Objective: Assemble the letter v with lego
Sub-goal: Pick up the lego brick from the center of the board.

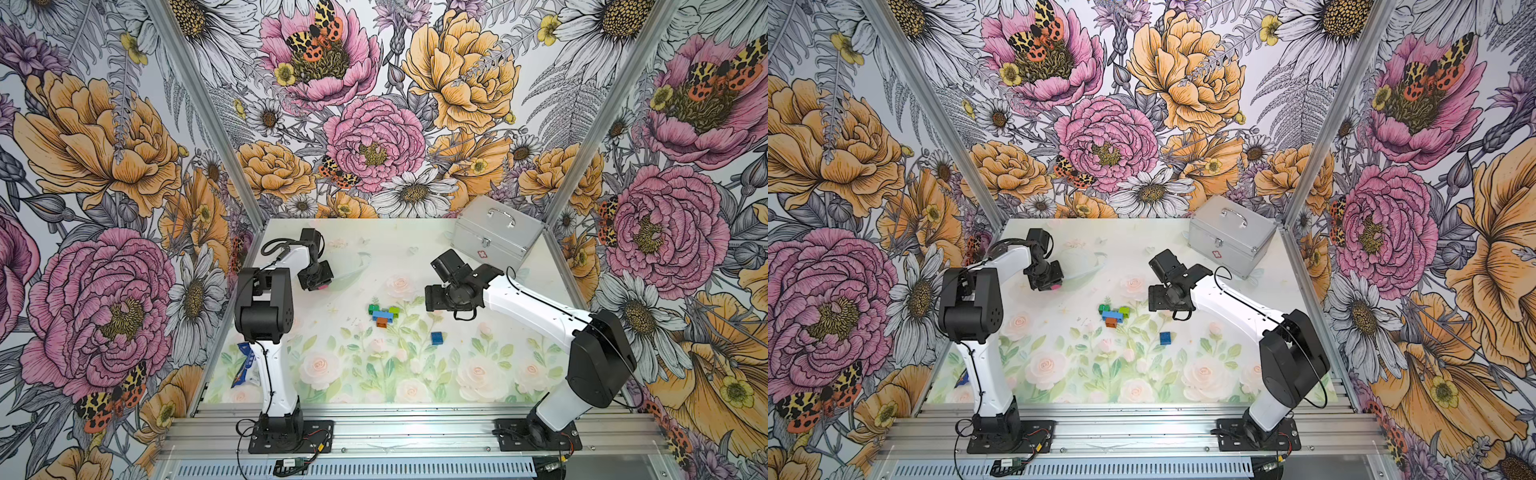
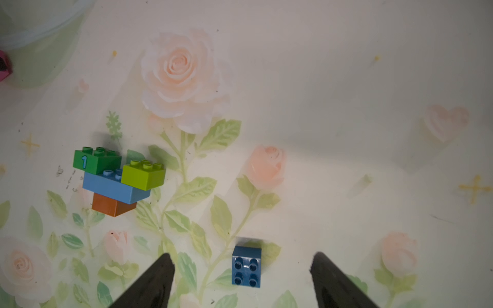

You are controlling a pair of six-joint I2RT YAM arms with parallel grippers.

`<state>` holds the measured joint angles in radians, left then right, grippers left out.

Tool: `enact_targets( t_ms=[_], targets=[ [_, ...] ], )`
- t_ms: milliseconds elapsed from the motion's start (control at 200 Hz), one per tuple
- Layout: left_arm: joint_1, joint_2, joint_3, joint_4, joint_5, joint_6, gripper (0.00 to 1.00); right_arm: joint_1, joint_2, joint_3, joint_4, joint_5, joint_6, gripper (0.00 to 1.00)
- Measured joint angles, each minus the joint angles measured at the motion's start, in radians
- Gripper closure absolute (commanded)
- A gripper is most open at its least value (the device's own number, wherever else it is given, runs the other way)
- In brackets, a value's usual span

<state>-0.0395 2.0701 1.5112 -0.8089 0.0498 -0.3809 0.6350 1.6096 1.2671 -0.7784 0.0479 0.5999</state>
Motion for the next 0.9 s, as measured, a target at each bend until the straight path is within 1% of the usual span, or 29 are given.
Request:
enact_targets(
  t_ms=[105, 240, 285, 420, 475, 570, 615, 710, 811, 901],
  targets=[
    [-0.032, -0.023, 0.002, 0.005, 0.097, 0.022, 0.79, -0.011, -0.061, -0.018, 0.124, -0.040, -0.102, 0.18],
    [-0.089, -0.085, 0.002, 0.077, 0.295, 0.049, 0.79, -0.036, -0.144, -0.070, 0.307, -0.154, -0.257, 0.16],
    [-0.110, -0.114, 0.000, 0.117, 0.363, 0.060, 0.79, -0.042, -0.151, -0.074, 0.351, -0.186, -0.315, 0.15],
    [-0.169, -0.202, -0.006, 0.235, 0.553, 0.095, 0.80, -0.061, -0.150, -0.095, 0.459, -0.295, -0.526, 0.14],
    [-0.184, -0.227, -0.014, 0.278, 0.626, 0.108, 0.80, -0.065, -0.150, -0.125, 0.510, -0.340, -0.631, 0.14],
    [-0.203, -0.256, -0.037, 0.322, 0.730, 0.143, 0.80, -0.072, -0.150, -0.189, 0.602, -0.394, -0.758, 0.15],
    [-0.212, -0.268, -0.051, 0.333, 0.772, 0.159, 0.80, -0.075, -0.150, -0.214, 0.643, -0.415, -0.798, 0.16],
    [-0.230, -0.278, -0.064, 0.343, 0.852, 0.192, 0.80, -0.081, -0.139, -0.232, 0.726, -0.446, -0.856, 0.21],
    [-0.251, -0.278, -0.064, 0.347, 0.917, 0.214, 0.80, -0.087, -0.115, -0.227, 0.802, -0.454, -0.893, 0.28],
    [-0.265, -0.278, -0.064, 0.351, 0.962, 0.227, 0.80, -0.087, -0.092, -0.224, 0.848, -0.452, -0.927, 0.30]
  ],
)
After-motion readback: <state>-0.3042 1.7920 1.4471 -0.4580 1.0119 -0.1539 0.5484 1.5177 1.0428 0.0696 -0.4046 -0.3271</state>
